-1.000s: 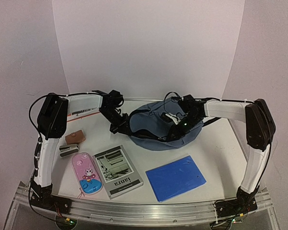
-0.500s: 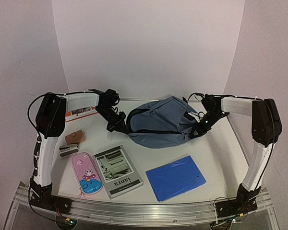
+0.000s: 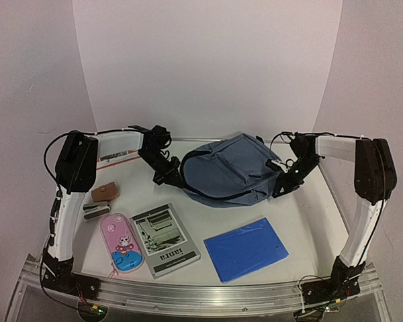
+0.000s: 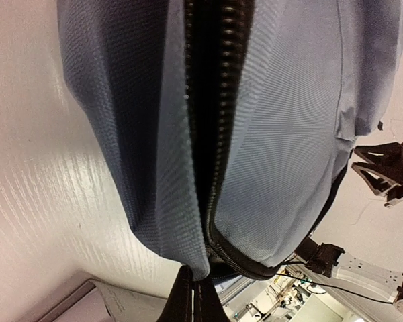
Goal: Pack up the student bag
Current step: Unzip the student bag at the center of the board.
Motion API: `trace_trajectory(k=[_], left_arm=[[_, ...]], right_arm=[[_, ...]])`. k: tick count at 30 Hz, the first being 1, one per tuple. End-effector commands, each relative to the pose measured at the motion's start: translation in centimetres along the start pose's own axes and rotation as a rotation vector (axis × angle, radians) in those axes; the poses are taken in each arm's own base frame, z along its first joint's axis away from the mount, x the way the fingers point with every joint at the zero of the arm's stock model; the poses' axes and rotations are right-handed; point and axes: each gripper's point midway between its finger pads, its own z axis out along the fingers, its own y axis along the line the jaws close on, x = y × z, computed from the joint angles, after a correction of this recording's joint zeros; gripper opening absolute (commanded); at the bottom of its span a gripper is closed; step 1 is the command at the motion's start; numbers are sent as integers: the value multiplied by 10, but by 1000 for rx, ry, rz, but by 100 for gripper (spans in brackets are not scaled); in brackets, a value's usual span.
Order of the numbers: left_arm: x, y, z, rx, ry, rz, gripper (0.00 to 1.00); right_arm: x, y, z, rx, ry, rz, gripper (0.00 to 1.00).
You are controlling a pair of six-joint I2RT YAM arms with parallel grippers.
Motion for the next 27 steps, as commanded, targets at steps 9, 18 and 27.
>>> trace_trajectory(k=[9,18,27], left_arm=[[9,9,21,-8,20,-24,0],[8,13,26,-19,22,-41,0],[7,13,25,-25,14,-48,0]], right_arm=[[-113,110,-29,-18,-211,-189,76],[-176,192,28,-17,-293,-233,77],[-185,197,87,115,-279,-236,78]])
